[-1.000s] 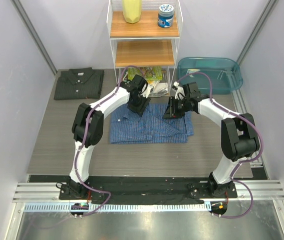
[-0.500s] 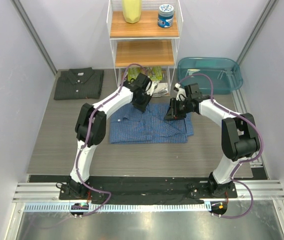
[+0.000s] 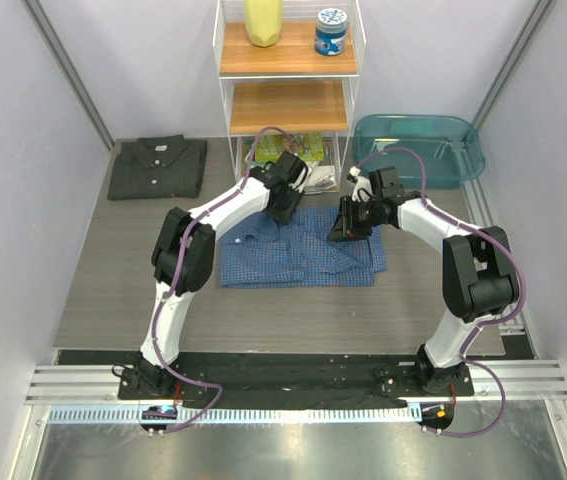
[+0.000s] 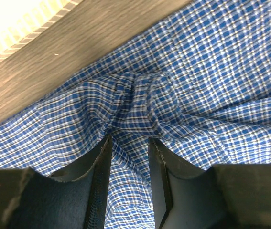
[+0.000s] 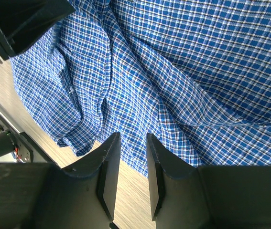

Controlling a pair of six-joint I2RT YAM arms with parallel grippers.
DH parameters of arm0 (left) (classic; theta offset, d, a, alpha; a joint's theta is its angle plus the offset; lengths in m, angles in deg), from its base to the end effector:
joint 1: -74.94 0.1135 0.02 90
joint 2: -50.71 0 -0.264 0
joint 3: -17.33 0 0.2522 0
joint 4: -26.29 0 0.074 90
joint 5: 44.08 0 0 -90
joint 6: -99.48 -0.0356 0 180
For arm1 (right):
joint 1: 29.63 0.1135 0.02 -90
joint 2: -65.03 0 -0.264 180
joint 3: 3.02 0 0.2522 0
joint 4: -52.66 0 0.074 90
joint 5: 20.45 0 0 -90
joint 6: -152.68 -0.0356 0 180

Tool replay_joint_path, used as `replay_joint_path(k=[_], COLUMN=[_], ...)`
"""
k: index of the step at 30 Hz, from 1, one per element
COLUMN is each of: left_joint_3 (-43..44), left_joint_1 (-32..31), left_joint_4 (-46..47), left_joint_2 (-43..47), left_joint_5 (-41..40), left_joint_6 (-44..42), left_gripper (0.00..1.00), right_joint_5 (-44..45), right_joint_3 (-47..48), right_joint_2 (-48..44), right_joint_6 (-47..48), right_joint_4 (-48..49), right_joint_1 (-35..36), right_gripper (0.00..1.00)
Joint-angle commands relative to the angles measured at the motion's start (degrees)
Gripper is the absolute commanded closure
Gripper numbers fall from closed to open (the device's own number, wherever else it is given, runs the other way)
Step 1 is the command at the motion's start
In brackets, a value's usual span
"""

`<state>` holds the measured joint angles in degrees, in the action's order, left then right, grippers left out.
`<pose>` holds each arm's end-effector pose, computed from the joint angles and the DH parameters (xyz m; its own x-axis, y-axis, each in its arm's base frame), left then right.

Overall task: Fold and stack the long sleeve shirts
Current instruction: Fold the shirt

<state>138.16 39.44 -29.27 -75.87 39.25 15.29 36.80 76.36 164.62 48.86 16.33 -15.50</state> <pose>0.3938 -0.2758 0.2043 -0.7643 0.4217 -0.4879 0.4564 0.8882 0.0528 0.3424 0.1061 0.2000 -0.9037 -0.0203 -0.4276 -0.2870 0.7699 0.5700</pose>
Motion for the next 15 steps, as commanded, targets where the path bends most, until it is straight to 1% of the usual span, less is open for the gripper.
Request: replay_joint_path(k=[1, 3, 7, 9, 11, 13, 15], left_joint_3=[-0.1, -0.5, -1.6, -1.9, -1.6, -0.7, 0.3], left_joint_1=[0.1, 0.2, -0.3, -0.6, -0.6, -0.4, 0.1], left_joint_4=[1.6, 1.4, 0.8, 0.9, 1.2, 0.3, -0.6], left_joint_2=[3.5, 4.1, 7.5, 9.8, 10.8, 10.6, 9.1], left_joint_5=[-2.6, -2.0, 5.0, 5.6, 4.5, 2.7, 2.5], left_joint_6=[-1.0, -1.1, -2.6, -3.3, -4.8, -5.5, -8.1], left_gripper=[0.64, 0.64, 0.66, 0.66, 0.67, 0.67, 0.69], right_joint_5=[-1.0, -1.1, -1.2, -1.3, -1.4, -1.6, -1.5], right_joint_3=[0.4, 0.2, -0.2, -0.3, -0.5, -0.5, -0.4], right_joint_2=[-1.8, -1.6, -1.5, -1.4, -1.7, -1.8, -1.8], right_joint_6=[0.3, 0.6, 0.8, 0.8, 0.9, 0.9, 0.9], right_joint_4=[0.2, 0.3, 0.2, 0.2, 0.2, 0.2, 0.2], right_joint_1=[-0.2, -0.2, -0.2, -0.2, -0.2, -0.2, -0.2], right_gripper=[0.66, 0.66, 0.66, 0.66, 0.66, 0.66, 0.66])
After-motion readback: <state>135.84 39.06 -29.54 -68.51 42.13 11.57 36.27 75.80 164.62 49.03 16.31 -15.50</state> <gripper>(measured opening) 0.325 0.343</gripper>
